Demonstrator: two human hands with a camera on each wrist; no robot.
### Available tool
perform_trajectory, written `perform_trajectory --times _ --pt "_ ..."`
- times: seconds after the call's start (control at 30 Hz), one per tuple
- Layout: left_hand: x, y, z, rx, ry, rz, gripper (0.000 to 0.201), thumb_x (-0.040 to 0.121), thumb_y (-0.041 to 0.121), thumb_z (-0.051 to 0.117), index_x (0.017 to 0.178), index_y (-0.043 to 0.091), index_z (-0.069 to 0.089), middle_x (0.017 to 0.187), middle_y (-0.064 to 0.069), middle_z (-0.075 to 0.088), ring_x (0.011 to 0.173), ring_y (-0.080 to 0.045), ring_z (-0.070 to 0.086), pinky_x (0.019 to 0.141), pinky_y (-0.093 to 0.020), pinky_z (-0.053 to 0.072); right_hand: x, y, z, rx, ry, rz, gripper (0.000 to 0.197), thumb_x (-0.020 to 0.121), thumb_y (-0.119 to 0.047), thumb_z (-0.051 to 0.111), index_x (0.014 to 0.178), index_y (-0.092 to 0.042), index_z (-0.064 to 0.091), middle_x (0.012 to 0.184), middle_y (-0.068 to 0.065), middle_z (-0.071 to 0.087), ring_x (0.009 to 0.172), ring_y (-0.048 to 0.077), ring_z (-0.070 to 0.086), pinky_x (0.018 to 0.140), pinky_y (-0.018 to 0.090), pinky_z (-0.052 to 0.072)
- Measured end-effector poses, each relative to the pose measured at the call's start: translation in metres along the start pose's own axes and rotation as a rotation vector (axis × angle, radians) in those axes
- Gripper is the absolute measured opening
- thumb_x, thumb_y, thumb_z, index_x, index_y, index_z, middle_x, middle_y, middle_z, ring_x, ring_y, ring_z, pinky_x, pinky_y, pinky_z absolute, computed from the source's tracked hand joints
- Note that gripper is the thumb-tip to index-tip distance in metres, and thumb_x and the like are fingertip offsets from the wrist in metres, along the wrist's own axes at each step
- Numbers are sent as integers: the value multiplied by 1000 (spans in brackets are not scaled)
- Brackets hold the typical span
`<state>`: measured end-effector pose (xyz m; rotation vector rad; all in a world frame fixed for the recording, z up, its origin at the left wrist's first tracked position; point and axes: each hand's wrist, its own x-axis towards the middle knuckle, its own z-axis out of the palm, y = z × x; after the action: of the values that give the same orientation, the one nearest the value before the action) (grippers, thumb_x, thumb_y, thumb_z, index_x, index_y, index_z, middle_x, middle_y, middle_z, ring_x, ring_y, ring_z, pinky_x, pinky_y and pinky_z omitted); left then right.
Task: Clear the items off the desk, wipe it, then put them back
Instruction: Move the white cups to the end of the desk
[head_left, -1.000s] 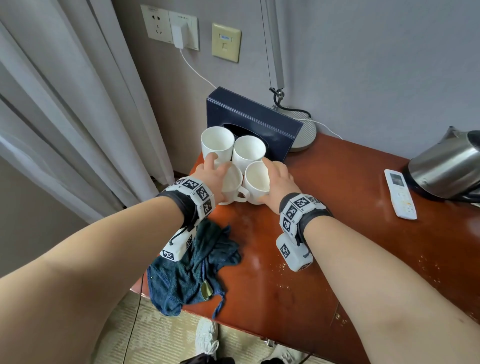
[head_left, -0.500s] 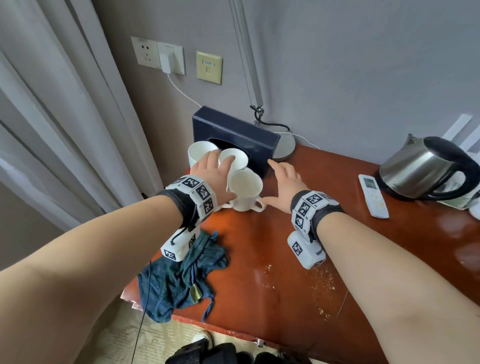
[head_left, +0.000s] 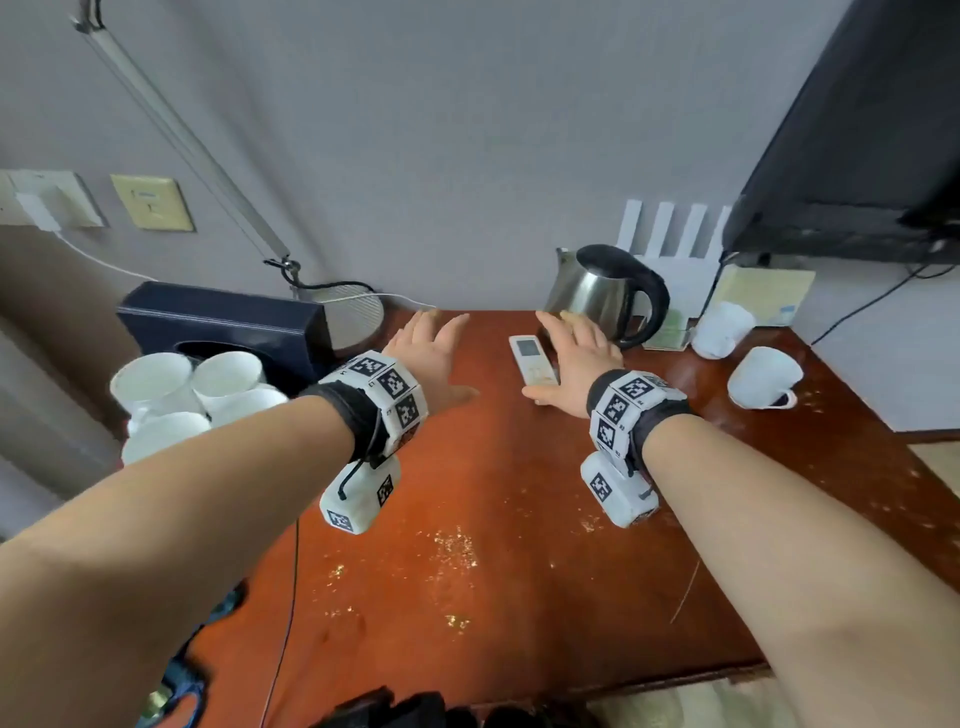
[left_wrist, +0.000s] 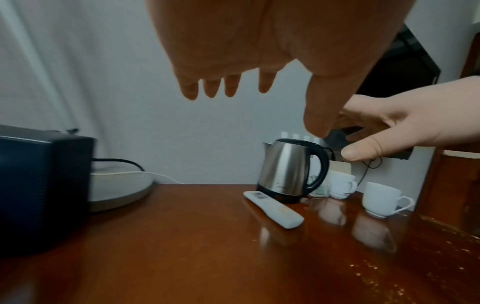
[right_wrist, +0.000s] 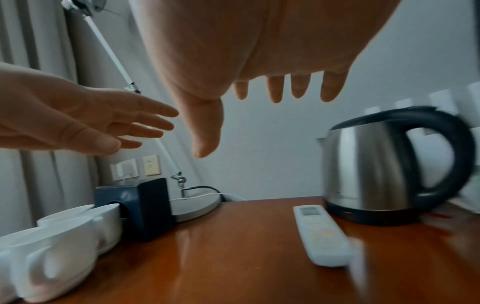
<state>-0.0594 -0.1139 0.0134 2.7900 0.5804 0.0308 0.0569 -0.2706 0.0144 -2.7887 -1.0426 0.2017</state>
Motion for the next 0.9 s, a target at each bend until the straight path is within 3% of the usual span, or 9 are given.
perform_trajectory --times 0.3,0.5,0.63,0.8,0.9 --pt "79 180 54 -79 -146 55 87 83 42 64 150 26 10 155 -4 13 143 -25 19 114 -40 28 0 213 -44 -7 -8 204 88 84 -47 61 149 -31 4 157 5 6 146 27 7 116 45 16" --pt "122 255 85 -185 -235 34 86 84 35 67 150 23 14 153 -4 19 137 -23 30 109 -33 31 10 327 -46 181 -97 419 83 85 -40 60 148 -33 7 155 4 8 139 31 23 112 44 29" --pt "149 281 101 -218 -269 21 85 84 31 68 150 21 15 150 -7 22 135 -21 34 108 -30 31 30 373 -35 376 -84 511 82 88 -32 60 150 -28 7 156 8 14 139 29 29 111 41 29" --pt "186 312 130 -176 -342 27 89 82 29 70 150 23 13 153 -5 18 138 -22 29 110 -34 31 68 408 -25 471 -143 610 59 101 -23 32 151 -23 1 150 14 32 132 34 40 106 41 35" --pt "208 333 146 -139 -382 57 92 81 27 71 150 24 10 153 -5 18 139 -24 28 110 -36 31 82 416 -16 453 -164 607 51 102 -22 26 150 -23 12 147 14 37 129 34 45 107 44 38"
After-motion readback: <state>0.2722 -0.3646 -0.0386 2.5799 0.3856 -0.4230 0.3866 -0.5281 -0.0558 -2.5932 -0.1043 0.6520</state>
